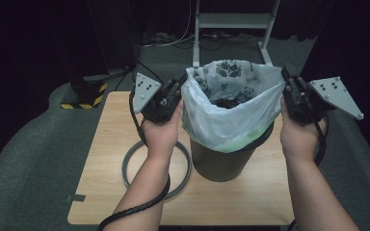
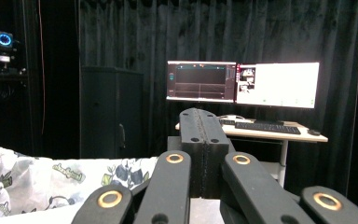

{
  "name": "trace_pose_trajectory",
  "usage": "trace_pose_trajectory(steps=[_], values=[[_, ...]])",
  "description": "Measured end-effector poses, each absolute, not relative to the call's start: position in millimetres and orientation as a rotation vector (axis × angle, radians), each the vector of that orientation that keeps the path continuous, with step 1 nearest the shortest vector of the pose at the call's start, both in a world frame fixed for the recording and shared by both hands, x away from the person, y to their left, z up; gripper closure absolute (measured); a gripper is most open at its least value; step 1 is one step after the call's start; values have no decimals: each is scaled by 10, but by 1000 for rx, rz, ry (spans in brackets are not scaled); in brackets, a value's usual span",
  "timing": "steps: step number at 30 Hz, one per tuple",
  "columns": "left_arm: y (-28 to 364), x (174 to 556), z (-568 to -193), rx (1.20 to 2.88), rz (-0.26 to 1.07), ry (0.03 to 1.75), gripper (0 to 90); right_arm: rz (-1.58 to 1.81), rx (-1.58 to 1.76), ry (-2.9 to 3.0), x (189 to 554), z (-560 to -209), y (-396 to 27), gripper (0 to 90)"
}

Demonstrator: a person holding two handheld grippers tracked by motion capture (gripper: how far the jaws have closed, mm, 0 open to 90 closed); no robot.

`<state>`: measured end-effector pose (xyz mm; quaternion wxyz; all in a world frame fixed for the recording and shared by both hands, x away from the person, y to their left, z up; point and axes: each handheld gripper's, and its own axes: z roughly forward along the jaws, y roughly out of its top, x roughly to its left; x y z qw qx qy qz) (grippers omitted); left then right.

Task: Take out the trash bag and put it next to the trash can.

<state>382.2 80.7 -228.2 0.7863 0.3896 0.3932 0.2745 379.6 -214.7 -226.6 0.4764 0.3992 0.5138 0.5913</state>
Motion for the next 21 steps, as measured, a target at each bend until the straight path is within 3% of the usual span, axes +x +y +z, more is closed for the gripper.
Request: trace_pose_trajectory(steps=[6, 13, 21], values=[[825, 3832, -2191, 826, 591, 833, 900, 1462, 954, 1221, 3801, -2123, -2186, 900], [819, 3750, -2348, 850, 577, 832, 900, 1483, 932, 1236, 3707, -2160, -2151, 900], [937, 3543, -2635, 886, 550, 866, 900, 1565, 864, 1341, 3321, -2324, -1705, 900]])
